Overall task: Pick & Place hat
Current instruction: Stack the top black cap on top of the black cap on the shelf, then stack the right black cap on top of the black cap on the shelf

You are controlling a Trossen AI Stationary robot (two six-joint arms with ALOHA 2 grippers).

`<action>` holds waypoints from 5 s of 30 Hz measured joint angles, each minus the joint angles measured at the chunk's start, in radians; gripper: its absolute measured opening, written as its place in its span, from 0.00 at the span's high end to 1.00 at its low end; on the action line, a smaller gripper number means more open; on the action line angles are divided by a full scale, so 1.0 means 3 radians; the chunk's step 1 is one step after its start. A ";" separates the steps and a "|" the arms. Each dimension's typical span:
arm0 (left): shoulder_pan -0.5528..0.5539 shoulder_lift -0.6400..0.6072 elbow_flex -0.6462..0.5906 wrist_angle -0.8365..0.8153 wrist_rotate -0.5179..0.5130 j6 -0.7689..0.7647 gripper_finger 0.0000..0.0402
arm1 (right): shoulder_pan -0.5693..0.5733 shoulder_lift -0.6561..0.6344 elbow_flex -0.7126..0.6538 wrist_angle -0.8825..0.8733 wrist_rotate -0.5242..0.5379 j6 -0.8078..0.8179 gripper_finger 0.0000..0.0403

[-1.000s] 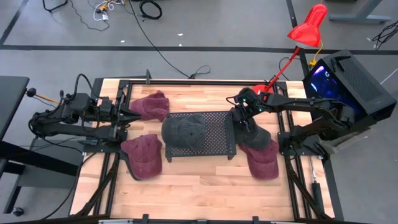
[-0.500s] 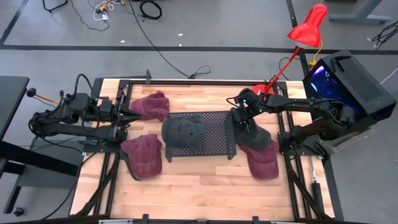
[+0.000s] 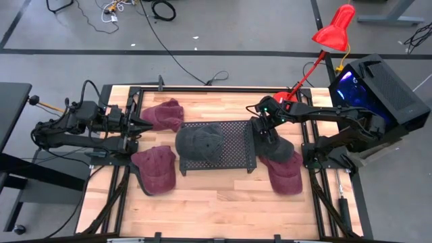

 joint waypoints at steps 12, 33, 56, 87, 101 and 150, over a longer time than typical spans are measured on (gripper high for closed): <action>0.0000 0.0000 0.0000 0.0000 0.0001 0.0000 0.88 | 0.0035 0.0000 0.0000 -0.0004 0.0022 0.0070 0.58; 0.0001 0.0000 0.0000 0.0001 0.0000 0.0001 0.88 | 0.0033 0.0008 -0.0145 0.0345 0.0069 0.0158 0.42; 0.0001 0.0000 0.0000 0.0001 0.0000 0.0000 0.88 | 0.0035 0.0008 -0.0390 0.0623 0.0364 0.0181 0.70; 0.0000 0.0000 0.0000 0.0001 0.0000 0.0001 0.88 | 0.0033 -0.0774 -0.0302 -0.0044 0.0799 0.0156 0.84; 0.0000 0.0000 0.0000 0.0001 0.0000 0.0001 0.88 | 0.0033 -0.0917 0.0545 -0.0867 0.1151 0.0148 0.84; 0.0000 0.0000 0.0000 0.0001 0.0000 0.0001 0.88 | 0.0050 -0.0884 0.2783 -0.1850 0.1584 0.0389 0.84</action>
